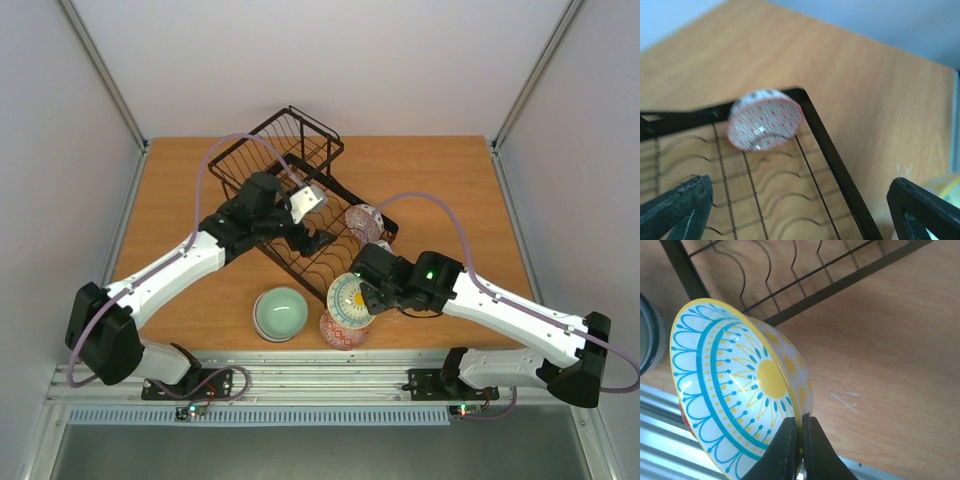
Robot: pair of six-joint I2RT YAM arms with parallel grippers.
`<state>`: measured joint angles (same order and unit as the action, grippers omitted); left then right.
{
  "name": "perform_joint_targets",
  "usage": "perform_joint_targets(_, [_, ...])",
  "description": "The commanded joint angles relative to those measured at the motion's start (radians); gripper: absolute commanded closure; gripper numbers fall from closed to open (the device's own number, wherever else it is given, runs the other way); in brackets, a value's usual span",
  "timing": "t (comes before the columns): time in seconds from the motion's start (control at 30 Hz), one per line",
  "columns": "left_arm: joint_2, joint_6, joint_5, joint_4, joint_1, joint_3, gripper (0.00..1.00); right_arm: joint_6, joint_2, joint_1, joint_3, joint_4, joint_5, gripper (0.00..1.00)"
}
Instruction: Load the bowls into the dish rack
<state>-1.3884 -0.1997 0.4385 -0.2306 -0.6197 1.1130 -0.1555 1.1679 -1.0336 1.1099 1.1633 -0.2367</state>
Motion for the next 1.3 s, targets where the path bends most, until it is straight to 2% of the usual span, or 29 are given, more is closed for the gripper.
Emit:
perform_joint_targets(0.0, [-0.045, -0.023, 0.092, -0.144, -0.017, 0.002, 0.04, -0.008, -0.045, -0.006, 0.059, 0.003, -0.141, 0.99])
perform_joint_targets(0.17, [-0.088, -0.073, 0.170, -0.251, -0.033, 0.047, 0.04, 0.027, -0.049, -0.002, 0.109, 0.006, -0.219, 0.99])
perform_joint_targets(0.63, [-0.123, -0.085, 0.251, -0.287, -0.042, 0.059, 0.04, 0.139, 0.001, 0.033, 0.187, -0.064, -0.249, 0.99])
perform_joint_targets(0.9, [-0.165, -0.078, 0.275, -0.327, -0.063, 0.093, 0.14, 0.201, 0.034, 0.033, 0.210, -0.110, -0.236, 0.99])
perform_joint_targets(0.93, [-0.167, -0.077, 0.276, -0.328, -0.065, 0.093, 0.18, 0.203, 0.035, 0.033, 0.211, -0.113, -0.234, 0.99])
perform_joint_targets(0.97, [-0.170, -0.077, 0.277, -0.329, -0.065, 0.095, 0.28, 0.206, 0.035, 0.033, 0.211, -0.118, -0.231, 0.99])
perform_joint_targets(1.1, [-0.192, -0.078, 0.267, -0.357, -0.066, 0.125, 0.82, 0.212, 0.040, 0.033, 0.208, -0.126, -0.231, 0.99])
perform_joint_targets(1.13, [-0.198, -0.079, 0.261, -0.366, -0.067, 0.132, 0.93, 0.213, 0.040, 0.033, 0.207, -0.128, -0.230, 0.99])
perform_joint_targets(1.17, [-0.203, -0.079, 0.256, -0.371, -0.067, 0.137, 0.99, 0.213, 0.039, 0.033, 0.204, -0.129, -0.230, 0.99])
perform_joint_targets(1.27, [-0.211, -0.083, 0.252, -0.377, -0.067, 0.138, 1.00, 0.211, 0.039, 0.034, 0.199, -0.132, -0.232, 0.99])
